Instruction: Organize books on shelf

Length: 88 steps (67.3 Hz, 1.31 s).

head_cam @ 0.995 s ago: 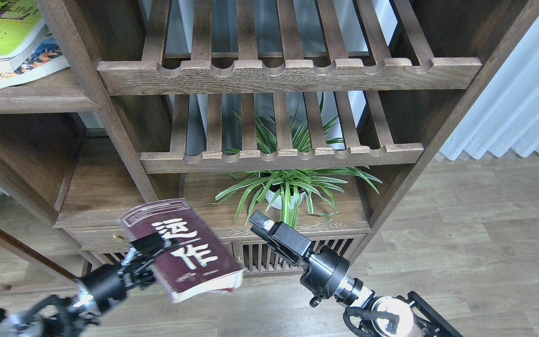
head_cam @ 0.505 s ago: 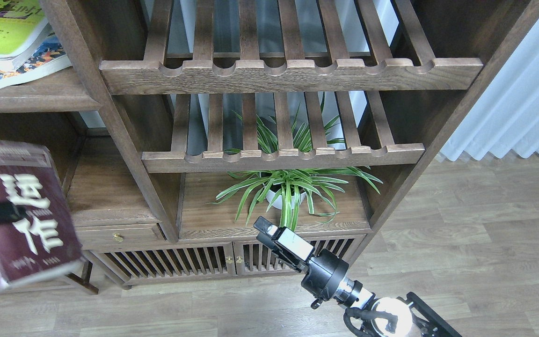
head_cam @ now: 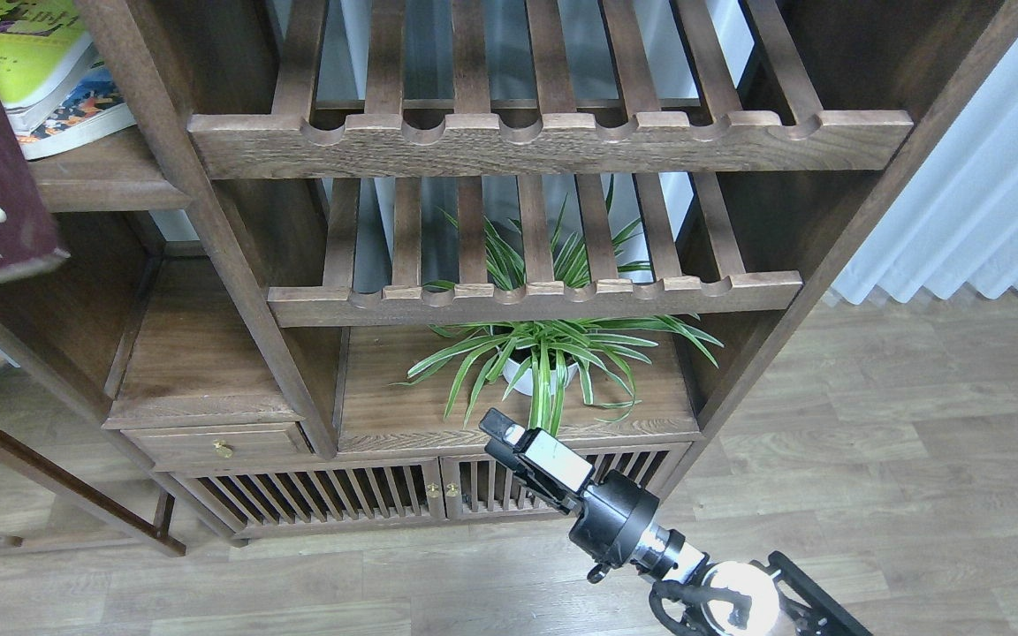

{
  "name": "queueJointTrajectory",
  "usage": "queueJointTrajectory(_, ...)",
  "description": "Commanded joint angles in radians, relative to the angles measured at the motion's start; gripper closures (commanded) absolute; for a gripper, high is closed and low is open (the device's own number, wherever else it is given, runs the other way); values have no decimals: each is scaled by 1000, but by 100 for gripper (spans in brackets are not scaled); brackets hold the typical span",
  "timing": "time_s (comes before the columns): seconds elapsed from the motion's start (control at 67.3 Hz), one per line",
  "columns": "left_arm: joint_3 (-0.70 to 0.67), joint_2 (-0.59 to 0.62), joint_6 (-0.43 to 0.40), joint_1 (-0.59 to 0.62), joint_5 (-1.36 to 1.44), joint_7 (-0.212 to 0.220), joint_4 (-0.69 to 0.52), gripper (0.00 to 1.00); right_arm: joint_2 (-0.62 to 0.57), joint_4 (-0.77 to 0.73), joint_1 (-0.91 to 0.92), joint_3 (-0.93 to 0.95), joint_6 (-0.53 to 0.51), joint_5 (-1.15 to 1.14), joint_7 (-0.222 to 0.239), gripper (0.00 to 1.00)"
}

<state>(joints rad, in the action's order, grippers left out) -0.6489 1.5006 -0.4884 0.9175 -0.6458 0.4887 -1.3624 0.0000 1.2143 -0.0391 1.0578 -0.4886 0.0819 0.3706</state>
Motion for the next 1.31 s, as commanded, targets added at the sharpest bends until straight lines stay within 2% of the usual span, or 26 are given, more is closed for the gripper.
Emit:
queueJointTrajectory(0.0, -2, -16, 0, 60, 11, 0, 51, 97, 0, -6, -1, 1, 0, -1, 1, 0)
queueJointTrajectory(0.208, -3, -66, 0, 104, 58, 0, 163, 97, 0, -6, -2, 1, 0, -4, 1, 0)
queueJointTrajectory(0.327, 2, -184, 0, 165, 104, 0, 304, 97, 0, -4, -8, -4, 0, -5, 2, 0)
queueJointTrajectory(0.683, 2, -471, 0, 308, 216, 0, 535, 97, 0, 5, -19, -5, 0, -7, 4, 0)
queueJointTrajectory(0.95, 2, -583, 0, 340, 219, 0, 706, 95, 0, 7, -30, -4, 0, -7, 4, 0)
queueJointTrajectory(1.01, -5, -603, 0, 342, 219, 0, 729, 90, 0, 7, -30, -5, 0, -7, 4, 0)
queueJointTrajectory(1.054, -18, -626, 0, 343, 219, 0, 738, 75, 0, 7, -30, -5, 0, -7, 4, 0)
queueJointTrajectory(1.084, -20, -635, 0, 345, 218, 0, 740, 68, 0, 7, -30, -5, 0, -7, 4, 0)
queueJointTrajectory(1.099, -23, -648, 0, 348, 218, 0, 740, 57, 0, 7, -30, -5, 0, -7, 5, 0)
queueJointTrajectory(1.173, -26, -674, 0, 360, 218, 0, 752, 28, 0, 5, -30, -7, 0, -8, 5, 0)
queueJointTrajectory(1.292, -32, -669, 0, 368, 215, 0, 747, 9, 0, 4, -30, -7, 0, -10, 4, 0)
